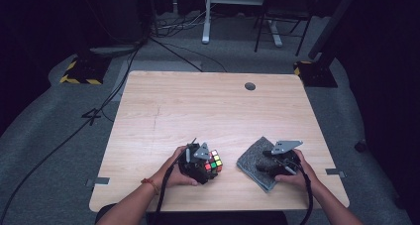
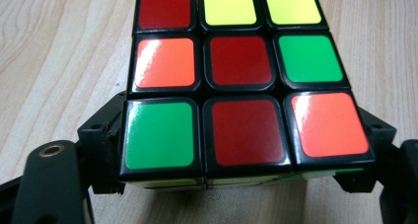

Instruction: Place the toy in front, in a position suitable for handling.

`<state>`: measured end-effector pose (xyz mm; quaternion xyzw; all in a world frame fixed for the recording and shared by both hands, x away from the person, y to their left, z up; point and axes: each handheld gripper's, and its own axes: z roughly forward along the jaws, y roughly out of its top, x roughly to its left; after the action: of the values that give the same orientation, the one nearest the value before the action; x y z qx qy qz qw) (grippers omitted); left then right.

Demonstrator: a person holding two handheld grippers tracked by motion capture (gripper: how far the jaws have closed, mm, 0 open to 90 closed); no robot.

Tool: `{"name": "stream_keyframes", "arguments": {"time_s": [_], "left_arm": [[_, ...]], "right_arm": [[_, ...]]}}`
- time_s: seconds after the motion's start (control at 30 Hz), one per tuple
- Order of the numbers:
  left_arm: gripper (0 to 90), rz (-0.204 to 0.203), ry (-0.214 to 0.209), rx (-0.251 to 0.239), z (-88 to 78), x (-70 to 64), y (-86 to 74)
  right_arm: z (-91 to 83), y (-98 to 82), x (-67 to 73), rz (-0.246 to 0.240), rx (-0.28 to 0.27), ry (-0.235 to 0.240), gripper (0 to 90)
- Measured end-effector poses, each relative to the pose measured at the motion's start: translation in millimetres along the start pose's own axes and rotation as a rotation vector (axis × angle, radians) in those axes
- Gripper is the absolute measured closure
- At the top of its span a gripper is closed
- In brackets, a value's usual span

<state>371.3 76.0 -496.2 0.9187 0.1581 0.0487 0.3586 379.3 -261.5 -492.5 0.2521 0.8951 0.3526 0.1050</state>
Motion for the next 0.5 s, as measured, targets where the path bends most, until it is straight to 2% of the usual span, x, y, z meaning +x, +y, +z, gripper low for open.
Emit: {"name": "stream_keyframes", "arguments": {"time_s": [0.1,0.23,0.27,0.33,0.37,0.5], "left_arm": [[18.9,0.002,0.008,0.020,2.0,0.9,-1.1],[20.3,-0.001,0.011,0.011,1.5,1.6,-2.3],[20.5,0.000,0.010,0.007,1.4,1.5,-3.2],[22.6,0.006,0.007,-0.001,0.7,2.8,-4.6],[22.6,0.002,0.007,-0.009,0.4,3.6,-5.4],[25.9,0.006,0.007,-0.019,-0.7,5.2,-7.4]], "right_arm": [[0.0,0.4,-0.5,0.002,0.006,0.006,36.1],[-0.2,1.2,-1.0,0.000,0.012,0.013,38.2],[-0.3,1.4,-1.7,-0.002,0.010,0.018,44.3],[-0.7,2.0,-2.0,-0.007,0.008,0.021,50.8],[-0.7,2.0,-2.0,-0.007,0.008,0.021,50.8],[-1.8,2.2,-1.5,-0.013,0.006,0.028,62.9]]}}
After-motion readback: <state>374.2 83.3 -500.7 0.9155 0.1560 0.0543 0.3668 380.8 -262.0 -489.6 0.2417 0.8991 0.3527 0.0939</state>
